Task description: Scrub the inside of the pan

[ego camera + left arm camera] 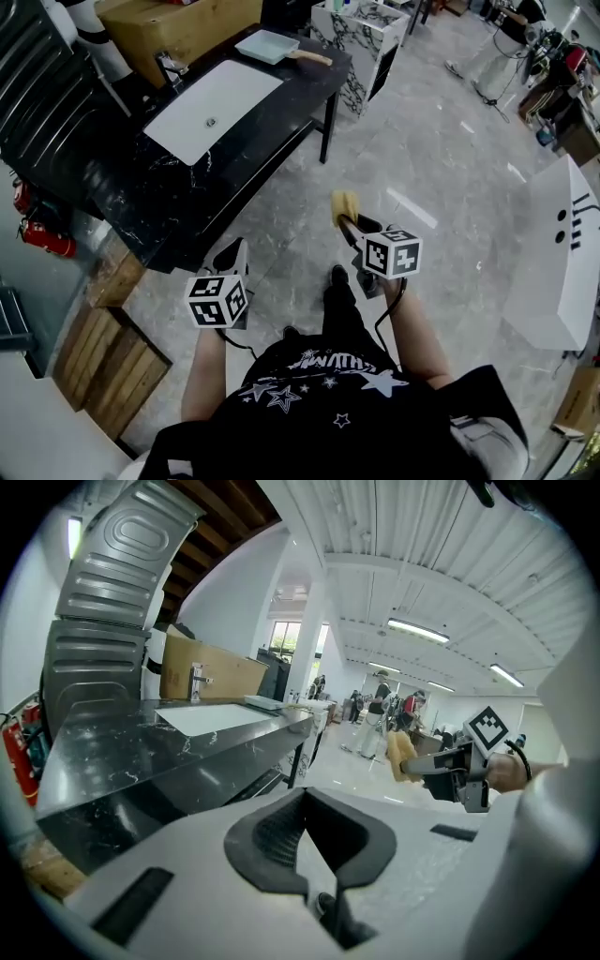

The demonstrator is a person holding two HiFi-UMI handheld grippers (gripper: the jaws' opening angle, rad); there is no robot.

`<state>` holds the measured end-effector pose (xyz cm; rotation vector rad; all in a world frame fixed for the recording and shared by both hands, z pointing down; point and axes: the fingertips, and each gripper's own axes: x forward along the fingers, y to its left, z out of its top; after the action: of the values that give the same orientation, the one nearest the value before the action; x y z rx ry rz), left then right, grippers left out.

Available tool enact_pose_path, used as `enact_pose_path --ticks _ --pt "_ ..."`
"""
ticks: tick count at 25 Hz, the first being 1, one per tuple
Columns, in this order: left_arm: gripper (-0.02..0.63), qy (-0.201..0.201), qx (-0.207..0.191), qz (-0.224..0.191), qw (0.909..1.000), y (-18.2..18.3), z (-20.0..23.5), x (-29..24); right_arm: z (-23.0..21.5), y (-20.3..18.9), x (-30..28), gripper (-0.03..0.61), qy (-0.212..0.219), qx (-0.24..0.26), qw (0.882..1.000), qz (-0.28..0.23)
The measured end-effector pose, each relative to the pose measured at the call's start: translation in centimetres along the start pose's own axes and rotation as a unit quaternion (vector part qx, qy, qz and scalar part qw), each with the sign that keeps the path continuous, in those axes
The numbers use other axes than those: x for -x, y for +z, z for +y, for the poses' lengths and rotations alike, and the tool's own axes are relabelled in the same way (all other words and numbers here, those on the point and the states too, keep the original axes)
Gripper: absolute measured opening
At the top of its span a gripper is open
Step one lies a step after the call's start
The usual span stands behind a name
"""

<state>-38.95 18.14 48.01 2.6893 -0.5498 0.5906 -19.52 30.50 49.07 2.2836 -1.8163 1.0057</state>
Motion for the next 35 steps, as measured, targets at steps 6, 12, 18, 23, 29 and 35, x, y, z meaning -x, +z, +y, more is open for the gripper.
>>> enact_pose_path --ticks 6,12,18,23,29,35 --pt "0.008 0.034 0.013 -0.016 0.9992 4.6 0.8 -6.1 -4.7 5.4 -4.2 0.087 0.029 0.009 1.0 0.003" --pt "0.008 0.061 0.03 -0.024 0.9974 8.8 0.4 -12.3 -10.9 11.0 -7.5 0.087 0.044 -0.002 0.999 -0.001" --pt "0.008 0.094 0.037 -0.021 0.9946 11.2 -0.6 -17.1 -16.0 14.9 -10.1 0.087 0.061 -0.002 0.998 0.006" --pt "0.008 0.116 0.049 -0.035 0.9914 13.2 -1.7 -20.0 -18.7 17.1 -11.8 0.087 0.087 0.007 0.996 0.011" --pt "0.008 0.133 0.053 -0.032 0.9892 13.5 -2.7 -21.8 -21.0 18.1 -13.3 0.089 0.105 -0.004 0.994 0.018" --pt "0.008 0.145 0.061 -0.028 0.9872 14.2 -1.4 -23.0 -22.4 18.7 -15.4 0.089 0.105 -0.014 0.994 0.029"
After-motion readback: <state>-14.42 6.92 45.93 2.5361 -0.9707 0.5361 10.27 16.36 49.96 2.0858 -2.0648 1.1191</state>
